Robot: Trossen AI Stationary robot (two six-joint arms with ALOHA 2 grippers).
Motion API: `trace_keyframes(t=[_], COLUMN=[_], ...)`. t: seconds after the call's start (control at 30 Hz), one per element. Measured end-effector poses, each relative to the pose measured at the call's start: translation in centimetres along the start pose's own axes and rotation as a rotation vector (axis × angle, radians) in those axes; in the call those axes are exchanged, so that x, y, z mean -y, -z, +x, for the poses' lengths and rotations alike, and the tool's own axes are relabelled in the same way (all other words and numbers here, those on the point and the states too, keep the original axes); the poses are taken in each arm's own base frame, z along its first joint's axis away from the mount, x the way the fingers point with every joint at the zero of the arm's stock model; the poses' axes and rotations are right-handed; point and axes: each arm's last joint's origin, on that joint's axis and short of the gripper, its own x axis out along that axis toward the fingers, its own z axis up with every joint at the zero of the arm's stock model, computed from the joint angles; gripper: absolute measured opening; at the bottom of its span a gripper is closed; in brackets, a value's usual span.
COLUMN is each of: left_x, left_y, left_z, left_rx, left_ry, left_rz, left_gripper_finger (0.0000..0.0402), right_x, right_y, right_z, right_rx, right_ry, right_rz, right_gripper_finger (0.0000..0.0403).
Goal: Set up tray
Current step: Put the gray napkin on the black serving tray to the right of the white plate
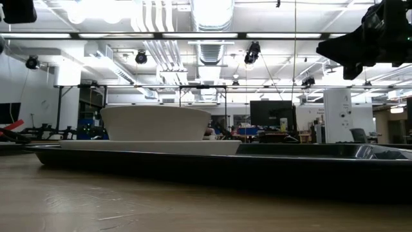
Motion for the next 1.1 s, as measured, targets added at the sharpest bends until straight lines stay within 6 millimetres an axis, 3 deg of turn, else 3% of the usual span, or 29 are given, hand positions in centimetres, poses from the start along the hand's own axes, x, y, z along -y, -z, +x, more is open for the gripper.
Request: trace_keyframes(t=[0.97,1.1], left_x=[-0.1,-0.1], left_y=[1.3,1.3], left_z=[0.3,0.3], left_rx=[-0.028,-0.029], left_ry=[0.005,0.005], left_rz=[-0.119,-0.12], left_gripper_finger=[0.0112,0.0112], right_x=[0.0,-0.1], right_y=[-0.5,-1.3], right_z=[0.0,0.0], right_rx=[0.049,0.035], right_ry=[0.014,0.016], right_rz=[0.023,0.018], right_gripper_finger=[0.0068,0.0068])
